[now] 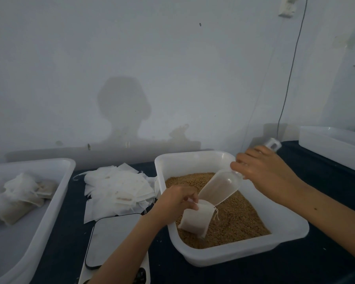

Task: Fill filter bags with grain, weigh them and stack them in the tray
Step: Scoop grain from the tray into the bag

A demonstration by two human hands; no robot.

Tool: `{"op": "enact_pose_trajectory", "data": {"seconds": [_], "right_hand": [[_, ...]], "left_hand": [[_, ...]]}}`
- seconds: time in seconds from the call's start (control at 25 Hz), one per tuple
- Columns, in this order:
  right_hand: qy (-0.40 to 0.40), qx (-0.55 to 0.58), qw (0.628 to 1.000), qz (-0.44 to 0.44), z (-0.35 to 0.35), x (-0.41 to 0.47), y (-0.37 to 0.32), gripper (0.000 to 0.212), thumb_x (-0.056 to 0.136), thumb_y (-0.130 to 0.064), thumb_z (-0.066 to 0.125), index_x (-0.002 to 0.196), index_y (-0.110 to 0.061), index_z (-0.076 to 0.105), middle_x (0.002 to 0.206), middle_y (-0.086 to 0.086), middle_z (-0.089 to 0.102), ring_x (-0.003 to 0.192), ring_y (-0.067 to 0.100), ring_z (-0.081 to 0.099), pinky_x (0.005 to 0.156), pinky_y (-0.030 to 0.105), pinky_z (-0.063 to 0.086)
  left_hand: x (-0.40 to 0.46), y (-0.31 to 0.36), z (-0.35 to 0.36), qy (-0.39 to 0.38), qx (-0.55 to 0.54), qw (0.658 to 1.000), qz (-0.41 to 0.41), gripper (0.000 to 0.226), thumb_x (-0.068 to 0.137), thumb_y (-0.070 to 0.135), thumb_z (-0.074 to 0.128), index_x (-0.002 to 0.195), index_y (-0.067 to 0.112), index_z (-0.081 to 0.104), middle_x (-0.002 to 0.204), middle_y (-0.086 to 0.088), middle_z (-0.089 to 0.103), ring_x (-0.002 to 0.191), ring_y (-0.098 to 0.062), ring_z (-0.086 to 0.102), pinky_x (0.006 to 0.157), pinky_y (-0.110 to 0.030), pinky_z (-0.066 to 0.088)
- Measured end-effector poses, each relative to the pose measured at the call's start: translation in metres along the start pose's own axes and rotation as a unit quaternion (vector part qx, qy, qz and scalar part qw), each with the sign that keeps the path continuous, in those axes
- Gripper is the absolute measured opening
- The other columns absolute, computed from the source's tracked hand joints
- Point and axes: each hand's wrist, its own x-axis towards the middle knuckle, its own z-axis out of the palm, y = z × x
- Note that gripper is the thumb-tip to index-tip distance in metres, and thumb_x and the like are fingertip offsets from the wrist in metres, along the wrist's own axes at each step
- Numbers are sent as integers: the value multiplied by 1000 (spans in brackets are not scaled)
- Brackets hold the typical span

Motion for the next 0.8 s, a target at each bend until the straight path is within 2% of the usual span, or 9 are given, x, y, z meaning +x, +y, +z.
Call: {"op": "enact_pose_trajectory", "data": {"seconds": [0.08,0.16,0.2,0.28,0.36,0.44,0.6,0.72,0.8], "right_hand": [[-105,46,987,110,3,-5,9,29,76,-11,74,87,-28,54,82,-10,58,74,10,56,68,26,41],[-191,110,949,224,14,-12,12,20,91,-29,59,84,-29,41,81,-13,51,69,4,49,56,21,30],[-214,135,932,259,21,-16,8,19,93,-34,56,84,-27,41,81,-11,51,69,5,49,54,20,32],[-249,174,907,291,41,-17,-8,20,94,-38,54,86,-23,43,85,-7,55,73,9,54,61,24,45],[-290,220,885,291,62,-14,-30,21,94,-36,54,82,-22,45,86,-5,56,76,11,56,68,26,48],[-316,250,870,283,79,-8,-48,23,95,-32,51,76,-21,47,81,-6,54,71,8,52,62,22,44],[-341,235,868,273,102,4,-66,34,96,-28,50,63,-20,48,70,-5,54,61,8,47,61,22,41],[-364,175,879,251,104,5,-70,26,96,-29,49,71,-20,54,78,-6,56,72,9,54,63,21,41],[-340,153,894,249,90,11,-76,14,93,-26,51,81,-20,53,86,-6,55,76,9,53,58,19,38]], "left_hand": [[-1,2,0,45,5,999,-21,8,88,19,63,81,20,60,82,9,62,73,-2,53,67,-23,42],[-4,7,-5,146,-5,988,-46,7,91,19,59,85,18,59,78,8,62,68,-6,54,62,-20,41],[-7,9,-11,204,-20,977,-56,9,92,20,59,84,19,56,72,10,59,63,-3,51,58,-18,39],[-14,14,-33,303,-59,949,-70,14,91,21,61,80,23,53,67,12,56,58,1,50,54,-12,36],[-25,17,-63,360,-121,922,-72,16,89,21,63,78,25,52,69,8,59,60,-2,52,56,-16,39],[-43,15,-91,378,-150,911,-63,18,90,19,62,77,25,51,72,8,60,66,-12,54,58,-21,40],[-101,-1,-115,344,-121,929,-57,20,92,18,60,78,29,50,73,15,58,66,-7,53,57,-12,39],[-135,-25,-108,311,-115,938,-99,17,92,18,59,80,27,51,72,9,57,59,-10,48,55,-20,36],[-149,-40,-96,305,-133,936,-116,16,91,14,59,80,23,52,71,17,56,58,-2,45,55,-16,35]]}}
